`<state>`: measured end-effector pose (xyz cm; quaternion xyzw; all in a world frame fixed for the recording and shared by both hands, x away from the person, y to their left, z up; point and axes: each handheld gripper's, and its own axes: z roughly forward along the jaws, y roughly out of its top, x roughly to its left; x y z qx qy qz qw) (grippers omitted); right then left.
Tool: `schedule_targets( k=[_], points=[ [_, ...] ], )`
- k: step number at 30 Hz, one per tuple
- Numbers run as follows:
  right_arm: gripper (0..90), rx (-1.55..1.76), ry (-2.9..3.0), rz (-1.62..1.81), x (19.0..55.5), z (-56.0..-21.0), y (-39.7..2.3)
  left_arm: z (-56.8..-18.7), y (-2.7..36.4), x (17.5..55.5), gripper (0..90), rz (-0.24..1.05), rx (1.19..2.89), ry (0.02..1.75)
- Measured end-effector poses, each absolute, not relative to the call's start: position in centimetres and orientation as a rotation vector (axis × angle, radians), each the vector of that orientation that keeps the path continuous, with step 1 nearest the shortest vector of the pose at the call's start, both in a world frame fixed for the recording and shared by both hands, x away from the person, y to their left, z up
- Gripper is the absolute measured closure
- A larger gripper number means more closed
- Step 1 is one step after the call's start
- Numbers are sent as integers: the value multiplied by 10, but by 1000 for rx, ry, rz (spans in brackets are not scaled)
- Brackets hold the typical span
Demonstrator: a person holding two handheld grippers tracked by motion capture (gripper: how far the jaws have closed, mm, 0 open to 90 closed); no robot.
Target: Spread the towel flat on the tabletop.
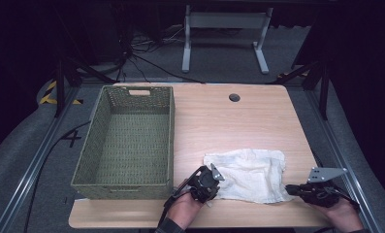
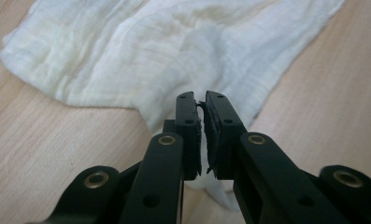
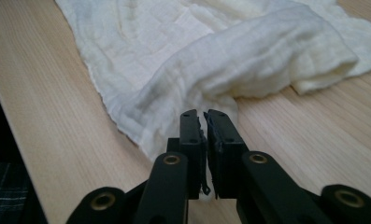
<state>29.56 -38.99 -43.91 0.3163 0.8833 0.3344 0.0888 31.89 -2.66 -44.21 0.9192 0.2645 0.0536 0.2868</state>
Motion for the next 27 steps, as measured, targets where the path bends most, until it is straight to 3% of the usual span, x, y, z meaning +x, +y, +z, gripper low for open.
schedule_targets(
  k=[18, 27],
  points=[
    [897, 903, 2770, 974, 269, -447, -403, -446, -5, 287, 861, 39, 2474, 713],
    [842, 903, 2699, 1010, 293, -439, -394, -431, -21, 314, 852, 121, 2395, 760]
  ],
)
